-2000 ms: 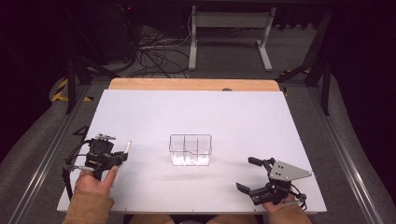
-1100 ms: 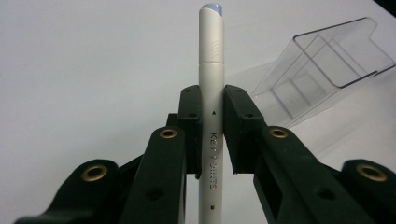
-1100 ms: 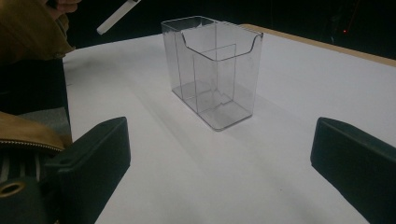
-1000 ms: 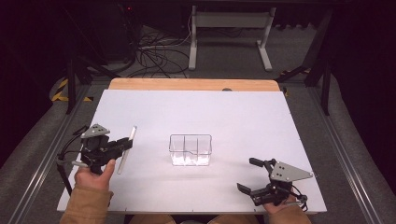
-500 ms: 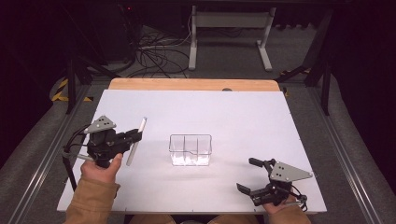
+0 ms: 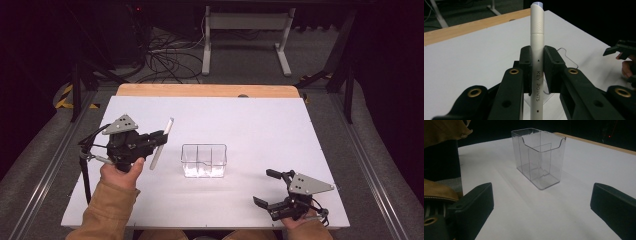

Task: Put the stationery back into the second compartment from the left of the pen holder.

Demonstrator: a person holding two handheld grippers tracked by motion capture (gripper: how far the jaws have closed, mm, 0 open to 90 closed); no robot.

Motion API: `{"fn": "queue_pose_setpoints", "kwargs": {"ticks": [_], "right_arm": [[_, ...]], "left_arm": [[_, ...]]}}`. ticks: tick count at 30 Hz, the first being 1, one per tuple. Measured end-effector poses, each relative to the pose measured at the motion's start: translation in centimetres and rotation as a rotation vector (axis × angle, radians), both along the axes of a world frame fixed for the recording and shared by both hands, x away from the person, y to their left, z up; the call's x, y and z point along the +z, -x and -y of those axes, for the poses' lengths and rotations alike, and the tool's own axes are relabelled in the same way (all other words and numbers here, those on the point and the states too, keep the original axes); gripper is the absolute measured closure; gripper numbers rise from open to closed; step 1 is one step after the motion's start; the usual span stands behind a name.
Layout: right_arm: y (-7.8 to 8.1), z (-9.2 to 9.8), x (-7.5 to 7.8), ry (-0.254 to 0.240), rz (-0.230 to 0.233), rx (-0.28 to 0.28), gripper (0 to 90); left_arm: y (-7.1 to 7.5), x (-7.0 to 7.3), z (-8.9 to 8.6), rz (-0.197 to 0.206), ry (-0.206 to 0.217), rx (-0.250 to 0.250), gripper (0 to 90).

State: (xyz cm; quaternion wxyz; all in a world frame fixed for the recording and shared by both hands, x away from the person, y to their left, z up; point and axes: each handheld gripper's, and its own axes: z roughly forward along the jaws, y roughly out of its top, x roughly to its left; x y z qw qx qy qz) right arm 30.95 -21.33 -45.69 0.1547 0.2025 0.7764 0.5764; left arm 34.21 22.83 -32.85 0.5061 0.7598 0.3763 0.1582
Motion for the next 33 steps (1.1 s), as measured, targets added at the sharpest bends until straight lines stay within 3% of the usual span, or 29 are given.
{"fn": "queue_pose_setpoints", "kwargs": {"ticks": [6,18,24,33], "right_arm": [[0.0,0.0,0.0,-0.005,0.000,0.000,5.1],[-0.1,0.0,-0.1,-0.004,-0.004,0.003,5.1],[0.0,0.1,0.0,-0.005,-0.003,0.004,5.1],[-0.1,0.0,-0.1,-0.003,-0.005,0.005,5.1]], "left_arm": [[-0.6,0.4,1.7,0.014,-0.004,-0.037,78.5],[-1.9,0.6,4.8,0.017,0.035,-0.110,78.5],[-2.5,0.4,6.4,0.022,0.027,-0.141,78.5],[-3.3,-0.2,8.5,0.009,0.055,-0.180,78.5]]}}
